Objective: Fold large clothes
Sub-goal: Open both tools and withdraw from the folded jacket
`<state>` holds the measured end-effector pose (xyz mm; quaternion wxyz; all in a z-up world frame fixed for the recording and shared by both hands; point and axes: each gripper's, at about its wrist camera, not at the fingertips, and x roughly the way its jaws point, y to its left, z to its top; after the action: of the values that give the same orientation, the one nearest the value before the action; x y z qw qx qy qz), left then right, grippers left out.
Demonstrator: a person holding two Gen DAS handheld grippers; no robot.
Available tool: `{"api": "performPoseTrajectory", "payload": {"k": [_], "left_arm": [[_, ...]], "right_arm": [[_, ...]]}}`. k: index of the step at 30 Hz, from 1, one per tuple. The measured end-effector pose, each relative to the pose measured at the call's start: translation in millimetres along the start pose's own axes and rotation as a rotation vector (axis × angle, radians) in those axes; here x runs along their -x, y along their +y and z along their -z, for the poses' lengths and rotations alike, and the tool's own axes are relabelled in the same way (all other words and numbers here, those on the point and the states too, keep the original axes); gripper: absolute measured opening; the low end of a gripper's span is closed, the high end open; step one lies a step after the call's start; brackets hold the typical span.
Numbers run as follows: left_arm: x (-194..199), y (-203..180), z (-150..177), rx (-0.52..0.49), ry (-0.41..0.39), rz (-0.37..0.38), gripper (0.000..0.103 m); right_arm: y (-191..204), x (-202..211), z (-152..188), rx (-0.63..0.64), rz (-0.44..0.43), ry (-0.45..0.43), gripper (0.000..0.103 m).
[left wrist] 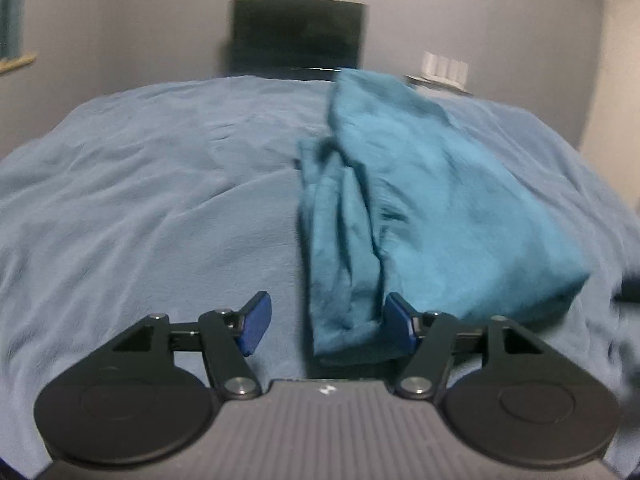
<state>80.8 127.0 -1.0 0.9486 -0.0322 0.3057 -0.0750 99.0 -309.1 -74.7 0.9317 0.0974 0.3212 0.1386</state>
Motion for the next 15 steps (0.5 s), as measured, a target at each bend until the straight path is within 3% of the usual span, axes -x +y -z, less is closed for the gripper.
{"api": "performPoseTrajectory", "payload": {"k": [2, 6, 7, 12, 15], "left_arm": [[13.2, -6.7, 2.7, 0.012, -0.005, 0.002, 0.063], [39.1, -41.7, 16.5, -0.040, -0.026, -0.019, 0.097], [45.3, -53.8, 22.8, -0.055, -0.033, -0.037, 0.100], [51.2, -104.7, 45.9, -0.196, -0.034, -0.190, 0.102], [53.2, -114.4, 57.2, -0.228, -0.026, -0.196, 0.102]], "right_arm": [[17.2, 3.1, 14.5, 0.043, -0.008, 0.011, 0.103], [47.6, 13.7, 25.4, 0.180, 0.028, -0.040, 0.103], [53.1, 16.1, 28.3, 0.188, 0.033, -0.044, 0.103], [55.9, 27.7, 48.2, 0.199, 0.081, -0.054, 0.103], [49.0, 25.1, 69.7, 0.187, 0.106, -0.044, 0.103]]}}
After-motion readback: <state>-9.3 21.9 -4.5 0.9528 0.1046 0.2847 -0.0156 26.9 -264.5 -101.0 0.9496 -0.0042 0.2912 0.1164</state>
